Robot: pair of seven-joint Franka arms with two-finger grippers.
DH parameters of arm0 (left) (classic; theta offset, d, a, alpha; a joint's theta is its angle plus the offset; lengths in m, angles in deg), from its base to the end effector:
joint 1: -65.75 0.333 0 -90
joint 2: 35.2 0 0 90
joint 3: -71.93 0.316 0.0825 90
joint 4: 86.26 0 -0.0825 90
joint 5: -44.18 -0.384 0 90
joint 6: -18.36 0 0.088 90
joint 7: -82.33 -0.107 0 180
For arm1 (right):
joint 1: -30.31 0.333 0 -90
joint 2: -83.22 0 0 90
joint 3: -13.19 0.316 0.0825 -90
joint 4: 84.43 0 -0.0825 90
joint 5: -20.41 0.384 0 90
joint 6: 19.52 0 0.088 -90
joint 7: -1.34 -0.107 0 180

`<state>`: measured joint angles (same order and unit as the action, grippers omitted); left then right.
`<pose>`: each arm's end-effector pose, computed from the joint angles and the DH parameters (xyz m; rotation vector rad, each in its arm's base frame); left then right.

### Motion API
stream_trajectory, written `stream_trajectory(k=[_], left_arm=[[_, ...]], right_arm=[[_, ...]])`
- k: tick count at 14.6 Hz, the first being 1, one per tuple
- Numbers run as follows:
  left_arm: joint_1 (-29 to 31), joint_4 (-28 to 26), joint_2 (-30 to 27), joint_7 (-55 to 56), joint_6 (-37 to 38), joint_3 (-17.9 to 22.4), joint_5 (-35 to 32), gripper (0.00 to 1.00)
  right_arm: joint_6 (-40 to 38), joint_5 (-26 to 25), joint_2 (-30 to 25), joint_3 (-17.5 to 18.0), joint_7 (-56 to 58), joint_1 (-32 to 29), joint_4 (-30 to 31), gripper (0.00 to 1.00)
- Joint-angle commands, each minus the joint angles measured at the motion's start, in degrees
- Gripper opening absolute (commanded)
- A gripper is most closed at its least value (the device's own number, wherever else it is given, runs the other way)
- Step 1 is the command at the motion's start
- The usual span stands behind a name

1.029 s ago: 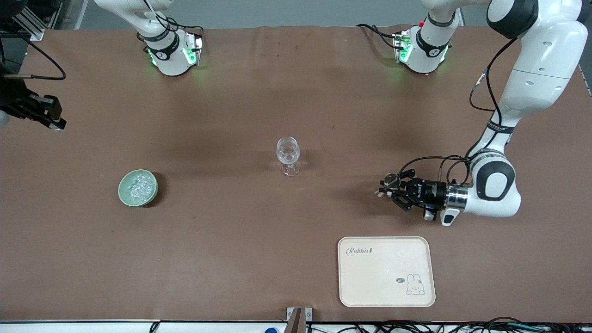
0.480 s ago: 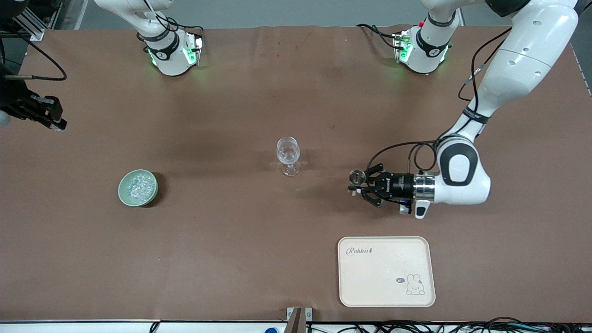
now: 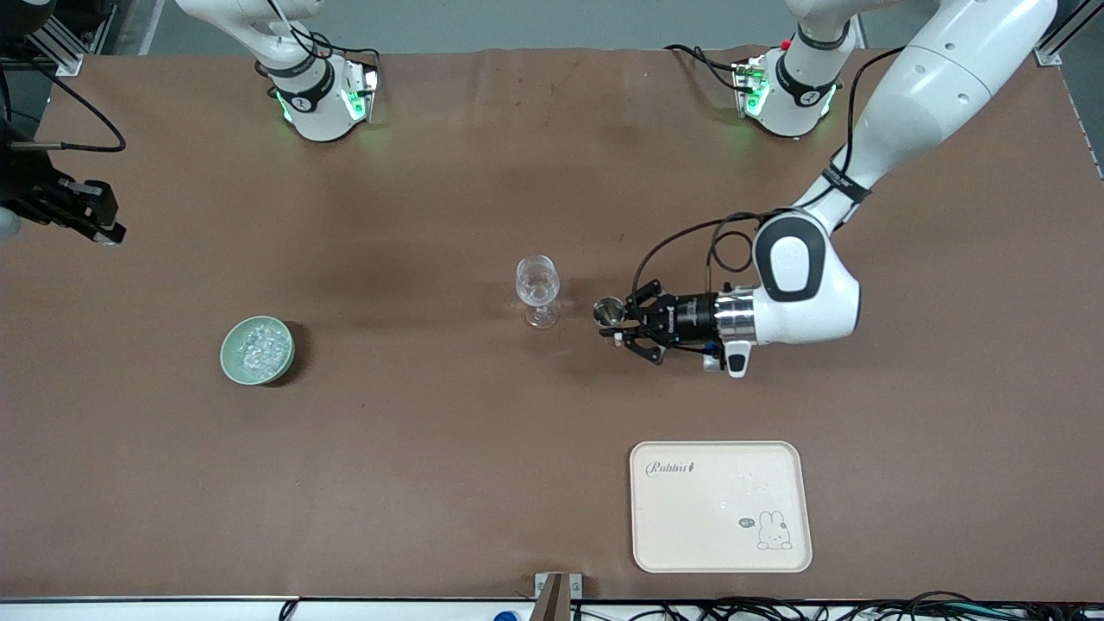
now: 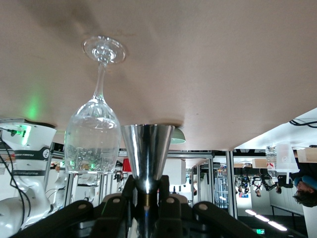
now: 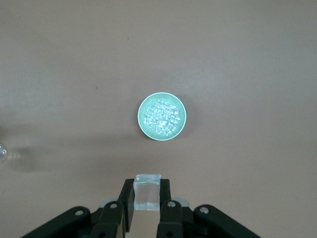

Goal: Pour wine and add ice with both arms
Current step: 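Carry the jigger with the left gripper over the wine glass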

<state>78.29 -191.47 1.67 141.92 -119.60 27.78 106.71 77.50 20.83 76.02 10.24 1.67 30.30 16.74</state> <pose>0.5799 -0.3086 0.2784 1.5798 1.4840 -1.0208 0.5239 -0.0280 0.6103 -3.1274 0.0725 -0.0836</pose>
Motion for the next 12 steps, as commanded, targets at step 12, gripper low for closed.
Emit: stream_trajectory(k=[12], left_arm=[[-5.3,-6.4,-10.2,7.6,-7.6,-1.0,0.8,0.00]], right_arm=[[0.7,0.2,0.2,-0.1,0.5,0.2,0.7,0.05]])
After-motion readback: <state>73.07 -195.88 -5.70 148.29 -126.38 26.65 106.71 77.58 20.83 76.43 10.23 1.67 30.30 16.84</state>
